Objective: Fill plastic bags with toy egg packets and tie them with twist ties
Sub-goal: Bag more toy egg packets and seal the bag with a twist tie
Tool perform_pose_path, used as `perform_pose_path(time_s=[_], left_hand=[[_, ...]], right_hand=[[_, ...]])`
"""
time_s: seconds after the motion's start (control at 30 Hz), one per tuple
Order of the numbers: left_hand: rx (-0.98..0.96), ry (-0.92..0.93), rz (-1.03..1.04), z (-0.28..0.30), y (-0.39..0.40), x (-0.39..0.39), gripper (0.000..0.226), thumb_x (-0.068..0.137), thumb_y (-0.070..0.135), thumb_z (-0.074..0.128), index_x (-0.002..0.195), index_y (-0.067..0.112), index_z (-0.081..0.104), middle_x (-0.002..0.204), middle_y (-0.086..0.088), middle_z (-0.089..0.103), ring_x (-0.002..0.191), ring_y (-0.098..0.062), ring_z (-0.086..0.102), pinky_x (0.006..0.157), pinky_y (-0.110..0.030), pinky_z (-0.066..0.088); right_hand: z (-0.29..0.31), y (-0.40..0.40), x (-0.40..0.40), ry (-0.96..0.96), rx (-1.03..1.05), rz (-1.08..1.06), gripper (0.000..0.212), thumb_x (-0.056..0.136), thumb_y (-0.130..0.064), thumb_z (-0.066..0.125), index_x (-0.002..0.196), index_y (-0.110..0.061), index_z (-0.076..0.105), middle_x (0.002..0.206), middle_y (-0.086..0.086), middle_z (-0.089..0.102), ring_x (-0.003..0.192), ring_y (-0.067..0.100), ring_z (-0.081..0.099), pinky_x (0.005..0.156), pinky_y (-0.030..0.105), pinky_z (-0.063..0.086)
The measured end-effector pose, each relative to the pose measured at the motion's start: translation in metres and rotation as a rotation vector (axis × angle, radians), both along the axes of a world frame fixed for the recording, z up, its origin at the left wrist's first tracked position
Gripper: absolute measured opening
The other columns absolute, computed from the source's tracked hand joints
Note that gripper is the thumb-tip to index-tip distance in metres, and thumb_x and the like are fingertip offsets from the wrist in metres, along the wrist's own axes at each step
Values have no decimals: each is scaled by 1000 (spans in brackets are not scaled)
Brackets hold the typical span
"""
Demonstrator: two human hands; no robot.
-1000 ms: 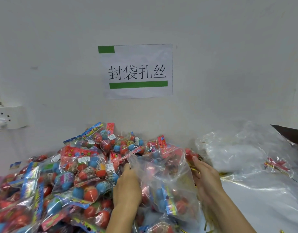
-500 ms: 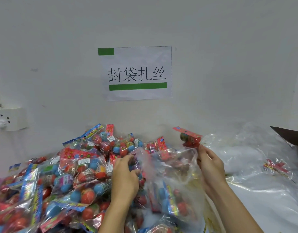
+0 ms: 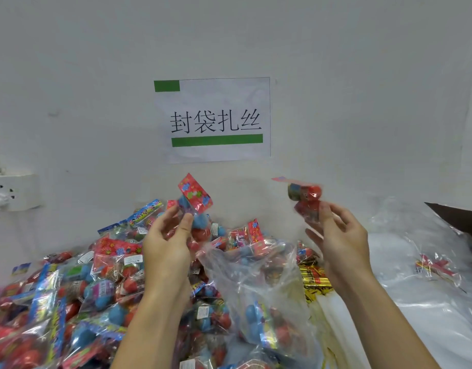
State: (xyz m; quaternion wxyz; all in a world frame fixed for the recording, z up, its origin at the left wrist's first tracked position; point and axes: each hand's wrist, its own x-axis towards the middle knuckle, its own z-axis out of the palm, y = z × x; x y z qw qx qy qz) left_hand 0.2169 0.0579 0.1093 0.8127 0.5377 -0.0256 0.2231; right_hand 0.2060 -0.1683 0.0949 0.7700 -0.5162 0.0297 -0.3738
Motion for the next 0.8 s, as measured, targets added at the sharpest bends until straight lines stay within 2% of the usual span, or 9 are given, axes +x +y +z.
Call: perform_pose_path(time_s=[0.13, 0.2, 0.3, 0.37, 0.47, 0.53, 0.63, 0.73, 0.8], left_hand=[[-170, -91, -137, 12, 3, -10, 32, 98, 15, 57, 130, 10, 61, 122, -11, 70, 101, -22, 65, 75, -34, 50], [-221, -145, -153, 18, 4, -15, 32, 100, 16, 53, 130, 11, 61, 118, -9, 72, 98, -20, 66, 76, -34, 52], [-218, -206, -169, 25, 4, -23, 34, 101, 18, 51, 133, 10, 60, 121, -9, 71, 108, -22, 65, 99, -42, 49], [-160, -235, -180, 29, -1, -27, 37, 96, 22, 54, 131, 13, 62, 122, -7, 71, 111, -21, 65, 103, -44, 46], [-56, -300, -178, 30, -17, -33, 37, 85, 31, 60, 121, 22, 65, 116, 0, 73, 106, -16, 68, 90, -31, 52], [13, -344, -175, 28, -31, -36, 37, 83, 32, 63, 119, 26, 65, 115, 1, 72, 101, -13, 69, 79, -23, 53], [33, -393, -183, 24, -44, -40, 45, 80, 36, 69, 123, 27, 64, 118, -2, 68, 101, -17, 70, 76, -26, 57], [-50, -396, -257, 25, -47, -42, 56, 74, 38, 74, 128, 30, 61, 109, 0, 74, 95, -21, 74, 73, -31, 59], [-100, -393, -314, 26, -47, -43, 61, 72, 38, 73, 130, 30, 57, 109, -1, 75, 92, -21, 74, 74, -36, 60]], right_hand=[[13, 5, -5, -80, 42, -11, 21, 99, -32, 59, 106, -13, 65, 104, 8, 73, 85, 13, 75, 70, 17, 57], [20, 9, -10, -100, 90, 14, 30, 99, -34, 60, 111, -7, 64, 105, 8, 74, 89, 17, 75, 72, 19, 58], [29, 18, -17, -126, 9, 6, 23, 100, -34, 58, 106, -12, 63, 109, 5, 72, 93, 15, 75, 72, 19, 58], [34, 28, -22, -148, -103, 20, 25, 97, -37, 58, 104, -13, 62, 111, 5, 70, 93, 11, 74, 74, 19, 58], [36, 48, -29, -169, -270, 125, 39, 84, -49, 60, 105, -16, 60, 110, 1, 68, 93, 10, 74, 78, 22, 60], [32, 61, -31, -184, -378, 198, 35, 85, -48, 61, 109, -22, 57, 109, -5, 67, 90, 10, 74, 80, 26, 61], [29, 73, -33, -215, -487, 295, 25, 97, -35, 61, 121, -33, 55, 115, -12, 66, 95, 13, 74, 79, 28, 61], [30, 75, -33, -218, -488, 372, 28, 100, -29, 60, 127, -29, 59, 121, -9, 66, 102, 16, 72, 85, 35, 60], [31, 75, -34, -221, -484, 379, 26, 99, -22, 62, 125, -26, 63, 118, -6, 70, 104, 14, 71, 85, 30, 59]])
